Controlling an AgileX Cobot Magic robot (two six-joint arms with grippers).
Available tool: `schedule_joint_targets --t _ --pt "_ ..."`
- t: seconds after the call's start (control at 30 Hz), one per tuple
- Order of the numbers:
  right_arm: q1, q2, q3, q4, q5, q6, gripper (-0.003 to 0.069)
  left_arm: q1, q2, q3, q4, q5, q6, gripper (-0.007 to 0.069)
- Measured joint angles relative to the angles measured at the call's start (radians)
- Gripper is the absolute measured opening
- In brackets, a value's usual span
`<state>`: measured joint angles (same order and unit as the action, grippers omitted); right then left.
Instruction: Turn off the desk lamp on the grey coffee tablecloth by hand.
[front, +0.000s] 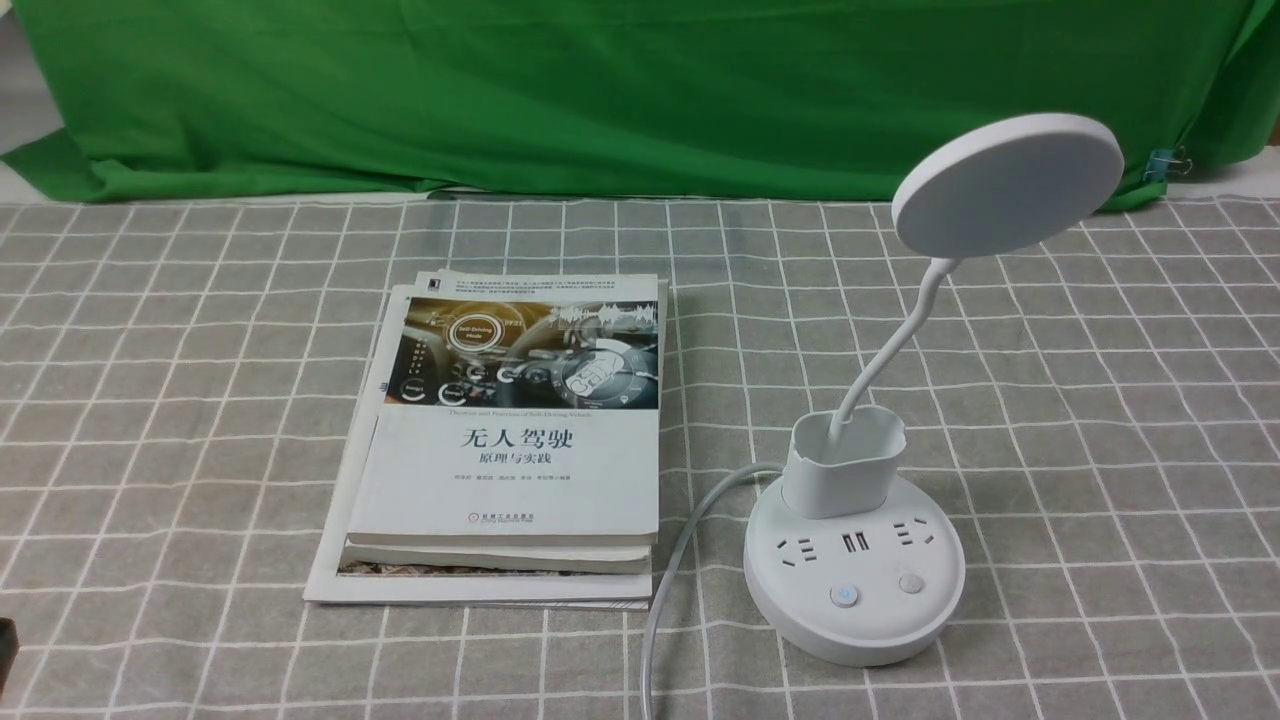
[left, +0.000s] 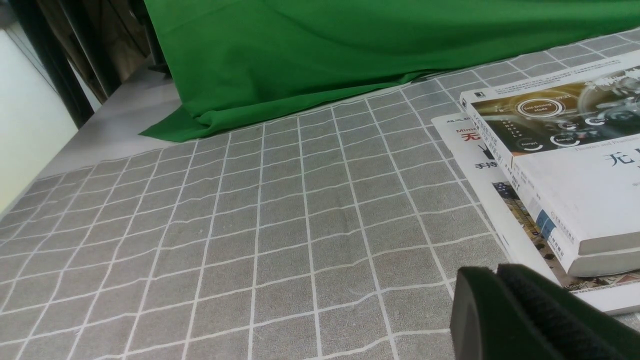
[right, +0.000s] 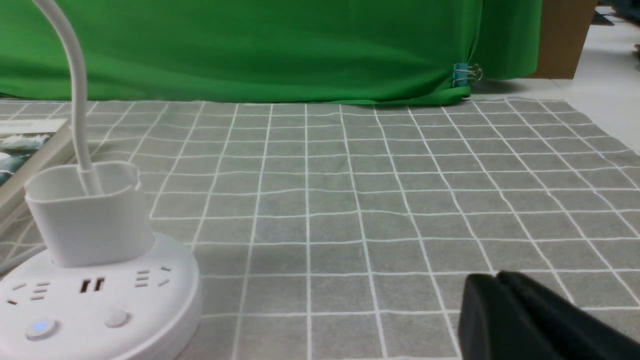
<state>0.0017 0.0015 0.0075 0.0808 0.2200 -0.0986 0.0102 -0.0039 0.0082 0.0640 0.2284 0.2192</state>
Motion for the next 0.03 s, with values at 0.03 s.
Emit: schedule_joint_targets --t 0.03 --pt "0.000 0.000 0.000 0.000 0.000 0.000 0.0047 0.000 0.000 0.000 0.000 0.000 0.000 0.0019"
